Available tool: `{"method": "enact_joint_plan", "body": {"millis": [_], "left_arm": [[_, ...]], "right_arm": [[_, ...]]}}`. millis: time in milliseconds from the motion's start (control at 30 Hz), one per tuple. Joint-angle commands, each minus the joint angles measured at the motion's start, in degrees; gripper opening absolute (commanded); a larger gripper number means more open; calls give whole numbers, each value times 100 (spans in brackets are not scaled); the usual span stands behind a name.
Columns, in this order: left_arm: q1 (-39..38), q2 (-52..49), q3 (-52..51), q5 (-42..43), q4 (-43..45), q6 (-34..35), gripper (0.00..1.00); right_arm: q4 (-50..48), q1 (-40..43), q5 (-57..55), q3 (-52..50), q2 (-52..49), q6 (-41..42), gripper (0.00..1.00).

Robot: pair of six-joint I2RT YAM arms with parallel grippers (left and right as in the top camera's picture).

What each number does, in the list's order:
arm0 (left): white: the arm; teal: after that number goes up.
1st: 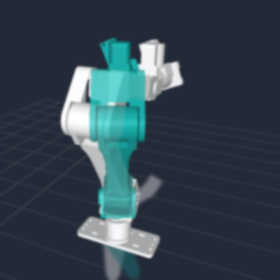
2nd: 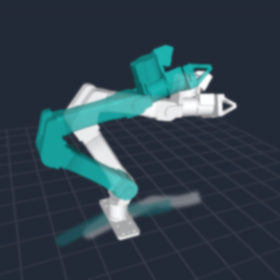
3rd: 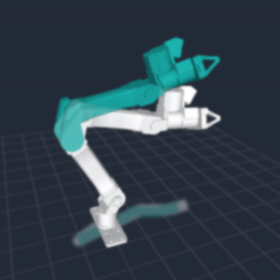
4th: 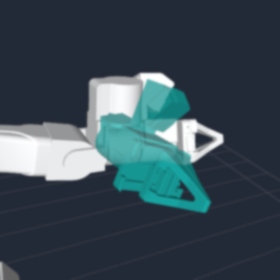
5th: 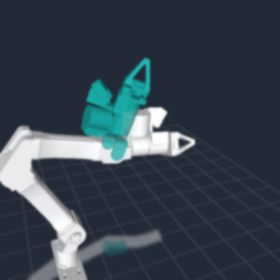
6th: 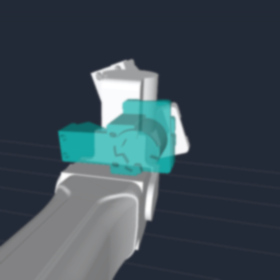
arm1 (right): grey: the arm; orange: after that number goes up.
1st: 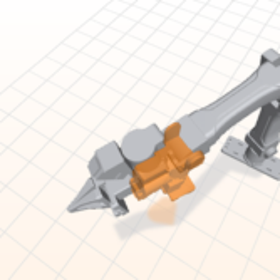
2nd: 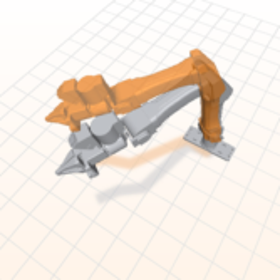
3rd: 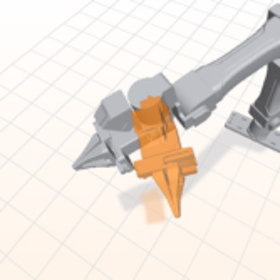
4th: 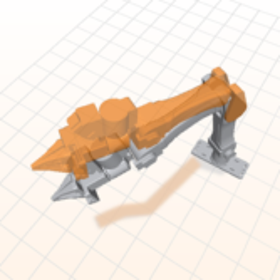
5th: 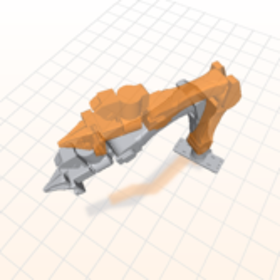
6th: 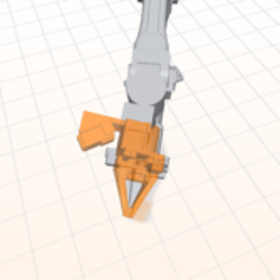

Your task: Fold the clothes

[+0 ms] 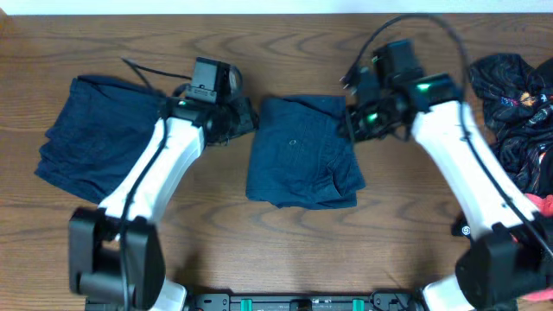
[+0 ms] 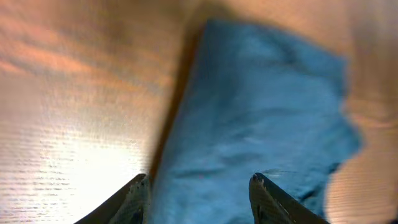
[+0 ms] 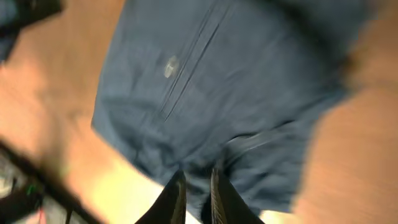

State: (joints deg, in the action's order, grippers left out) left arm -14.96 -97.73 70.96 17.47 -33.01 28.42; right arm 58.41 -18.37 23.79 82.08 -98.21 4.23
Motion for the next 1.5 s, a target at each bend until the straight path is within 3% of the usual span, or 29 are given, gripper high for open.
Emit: {"method": "enact_joint_plan", "body": {"millis": [0,233,500,567,633,700,1000,1167,1333,1467], "left_arm": [[-107,-439,46,7,-146,-76,53],[-313,-881,46,7,-479,-76,53],[-332,-525,55,-90,-372,-334,52],[-332,-378,55,-286,-372,-334,52],[-334,-236,55,-317,-393,-334,53],[-339,-116,55,-308,-518,-332,52],[-352,39,52,-299,-1196,-332,52],[-352,39,52,-297,-1196,-332,52],[-350,39,52,-299,-1196,-332,53],[-350,39,52,-299,-1196,-332,52]], "right_arm": [[7,-369,492,-361,-267,-157,14],[-79,-822,90,-815,-737,-74,14],[-208,-599,-866,-557,-494,162,18],[-232,-468,-962,-479,-341,306,25],[-306,-306,-1078,-466,-210,492,55],[-424,-129,-1093,-466,-192,595,61],[-1419,424,-1132,-566,-813,824,53],[-1670,407,-1156,-566,-1176,905,58],[-1845,407,-1150,-566,-1464,1080,57],[-2173,407,-822,-566,-1572,1207,41]]}}
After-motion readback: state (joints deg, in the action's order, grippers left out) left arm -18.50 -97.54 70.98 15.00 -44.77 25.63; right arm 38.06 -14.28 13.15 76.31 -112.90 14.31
